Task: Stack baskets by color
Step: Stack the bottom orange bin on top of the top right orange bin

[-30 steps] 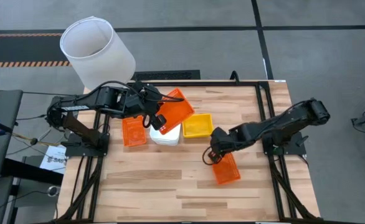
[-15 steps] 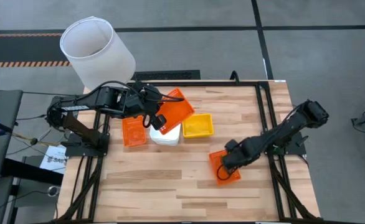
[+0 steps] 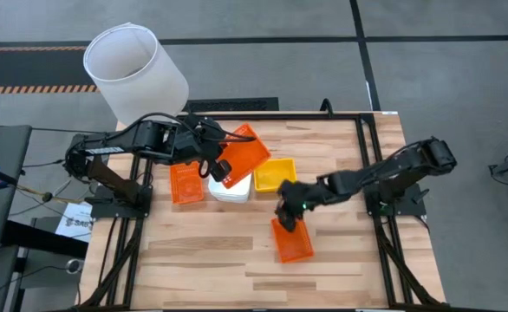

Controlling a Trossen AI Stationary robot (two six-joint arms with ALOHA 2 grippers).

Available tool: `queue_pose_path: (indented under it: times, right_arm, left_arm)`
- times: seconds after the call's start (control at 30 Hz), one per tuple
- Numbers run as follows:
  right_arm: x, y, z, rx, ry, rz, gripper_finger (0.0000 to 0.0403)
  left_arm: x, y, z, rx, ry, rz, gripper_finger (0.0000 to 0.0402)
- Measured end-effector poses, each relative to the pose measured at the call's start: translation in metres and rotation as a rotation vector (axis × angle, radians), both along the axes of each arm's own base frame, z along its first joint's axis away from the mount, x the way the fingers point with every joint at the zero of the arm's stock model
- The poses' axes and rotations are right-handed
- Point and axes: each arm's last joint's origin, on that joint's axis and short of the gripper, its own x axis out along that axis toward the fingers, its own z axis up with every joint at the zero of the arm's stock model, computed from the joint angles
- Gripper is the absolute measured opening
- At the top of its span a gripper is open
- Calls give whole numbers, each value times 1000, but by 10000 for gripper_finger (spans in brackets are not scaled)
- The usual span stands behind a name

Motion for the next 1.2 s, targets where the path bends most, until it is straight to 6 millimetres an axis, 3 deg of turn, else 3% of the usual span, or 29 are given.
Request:
queue_pose_path:
  times: [0.1, 0.23, 0.43, 0.57, 0.7, 0.8, 1.07, 1.2]
  right_arm:
    - [-5, -11, 8, 18, 34, -58, 5]
    - [-28, -14, 9, 83, 283, -198, 5]
    - [-64, 13, -2, 103, 613, -318, 4]
    - [-72, 33, -12, 111, 721, -341, 5]
    - [-64, 53, -27, 121, 722, -244, 4]
    - [-50, 56, -38, 118, 670, -166, 6]
    - [0, 30, -53, 68, 402, 121, 6]
    - [17, 14, -48, 6, 244, 197, 7]
  left_arm:
    - [-3, -1, -3, -27, 45, -19, 0]
    - [-7, -1, -6, -50, 80, 10, 0]
    - [-9, 0, -7, -56, 93, 21, 0]
    - [-9, 0, -7, -52, 97, 18, 0]
    - [-9, 0, -7, -51, 95, 17, 0]
    - [-9, 0, -7, -42, 101, 6, 0]
    - [-8, 0, -6, -41, 96, 3, 0]
    - [-8, -1, -6, -43, 96, 2, 0]
